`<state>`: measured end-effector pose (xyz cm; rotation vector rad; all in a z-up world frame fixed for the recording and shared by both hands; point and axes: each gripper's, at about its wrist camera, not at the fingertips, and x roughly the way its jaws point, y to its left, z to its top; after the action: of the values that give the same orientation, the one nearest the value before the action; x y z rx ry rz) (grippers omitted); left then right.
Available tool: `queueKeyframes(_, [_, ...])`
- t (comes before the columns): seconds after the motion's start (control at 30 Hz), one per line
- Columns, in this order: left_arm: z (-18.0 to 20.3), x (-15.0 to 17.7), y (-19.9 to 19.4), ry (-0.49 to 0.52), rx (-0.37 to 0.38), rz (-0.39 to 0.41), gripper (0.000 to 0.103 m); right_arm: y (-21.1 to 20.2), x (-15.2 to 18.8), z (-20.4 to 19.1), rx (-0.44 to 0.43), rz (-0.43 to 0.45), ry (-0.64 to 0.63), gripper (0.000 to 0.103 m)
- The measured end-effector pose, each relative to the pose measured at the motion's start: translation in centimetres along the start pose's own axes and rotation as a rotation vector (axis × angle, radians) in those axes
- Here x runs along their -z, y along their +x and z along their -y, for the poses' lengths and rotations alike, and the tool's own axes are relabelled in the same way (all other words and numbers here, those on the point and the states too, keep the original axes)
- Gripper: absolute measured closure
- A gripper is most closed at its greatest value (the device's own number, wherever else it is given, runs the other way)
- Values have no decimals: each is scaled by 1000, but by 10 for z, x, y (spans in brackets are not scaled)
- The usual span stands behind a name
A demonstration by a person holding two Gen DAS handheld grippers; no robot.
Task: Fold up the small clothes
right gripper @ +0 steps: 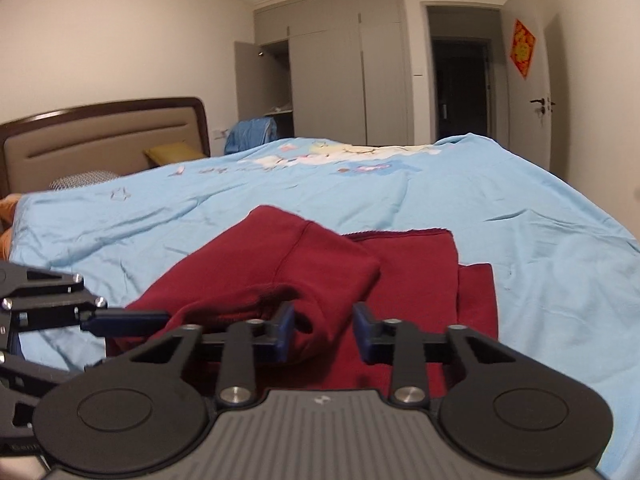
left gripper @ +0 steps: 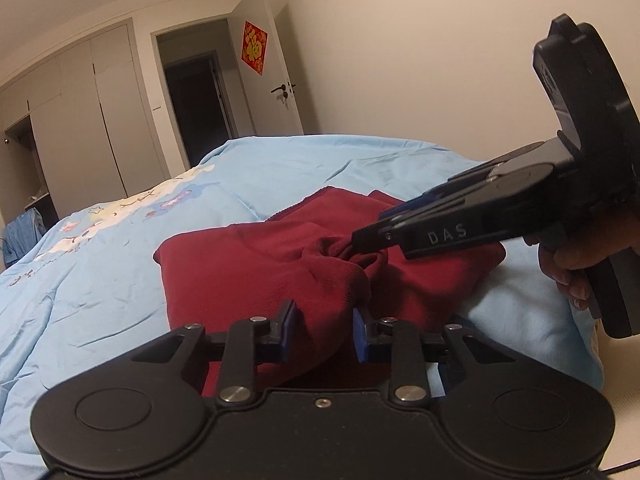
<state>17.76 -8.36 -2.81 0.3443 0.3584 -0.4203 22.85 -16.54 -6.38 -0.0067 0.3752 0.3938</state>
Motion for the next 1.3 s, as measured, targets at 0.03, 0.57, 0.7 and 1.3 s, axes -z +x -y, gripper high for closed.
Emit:
queueKeyframes(0.03, [0,0,0,-1,1,0,72,0,1,-2,1,-4,-11,90])
queueKeyframes(0.57, [2,6,-1,-8,5,-4,72,-29,12,15,-12,-6,35,80])
queueKeyframes(0.7, [1,5,-2,-10,4,-4,72,-21,3,29,-21,13,126,47])
queueKeyframes(1.3, [6,6,-4,-17,-13,7,97,63,-2,60,-55,-47,521,88])
